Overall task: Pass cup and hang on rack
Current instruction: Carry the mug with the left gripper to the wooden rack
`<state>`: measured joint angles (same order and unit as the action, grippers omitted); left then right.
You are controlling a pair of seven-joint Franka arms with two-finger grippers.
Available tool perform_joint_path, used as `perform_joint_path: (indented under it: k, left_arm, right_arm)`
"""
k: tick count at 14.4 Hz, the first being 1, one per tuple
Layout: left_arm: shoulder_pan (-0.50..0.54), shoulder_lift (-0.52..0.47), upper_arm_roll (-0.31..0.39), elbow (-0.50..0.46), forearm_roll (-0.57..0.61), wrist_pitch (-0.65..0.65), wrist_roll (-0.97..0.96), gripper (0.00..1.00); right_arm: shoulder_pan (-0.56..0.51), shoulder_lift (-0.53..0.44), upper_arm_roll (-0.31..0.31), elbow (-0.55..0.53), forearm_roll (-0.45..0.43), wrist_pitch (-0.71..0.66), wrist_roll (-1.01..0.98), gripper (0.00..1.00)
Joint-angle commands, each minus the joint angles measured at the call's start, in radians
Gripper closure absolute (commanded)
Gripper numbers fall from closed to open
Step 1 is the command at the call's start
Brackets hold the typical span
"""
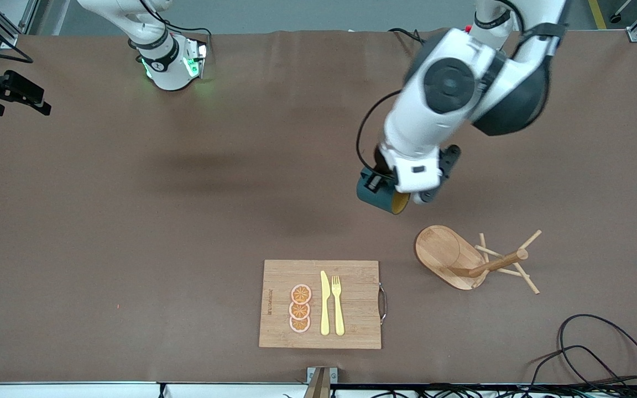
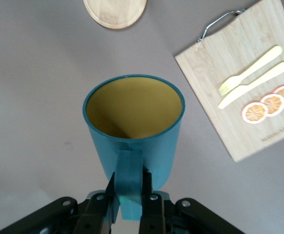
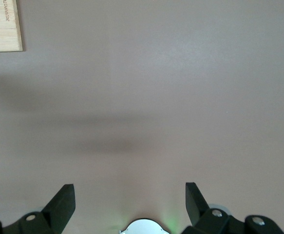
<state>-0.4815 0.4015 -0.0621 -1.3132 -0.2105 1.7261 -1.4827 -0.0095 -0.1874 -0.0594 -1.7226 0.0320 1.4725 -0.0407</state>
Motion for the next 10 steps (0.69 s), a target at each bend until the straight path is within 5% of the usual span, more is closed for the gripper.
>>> perform_joint_path:
  k: [1,5,10]
  left_arm:
    - [0.121,-0.042,-0.010,-0.032,-0.159,0.009,0.105,0.99]
    - [0.326,-0.029,-0.007,-0.034,-0.461,-0.048,0.292,0.99]
    - [0.495,0.029,-0.007,-0.037,-0.686,-0.149,0.436,0.99]
  right_arm:
    - [-0.003,-0.023,0.009,-0.025,-0.011,0.006,0.015,0.00]
    - [0.003,-0.024,0.012,-0.026,-0.011,0.003,0.019,0.00]
    - [0.002,-0.026,0.013,-0.025,-0.009,-0.026,0.055,0.00]
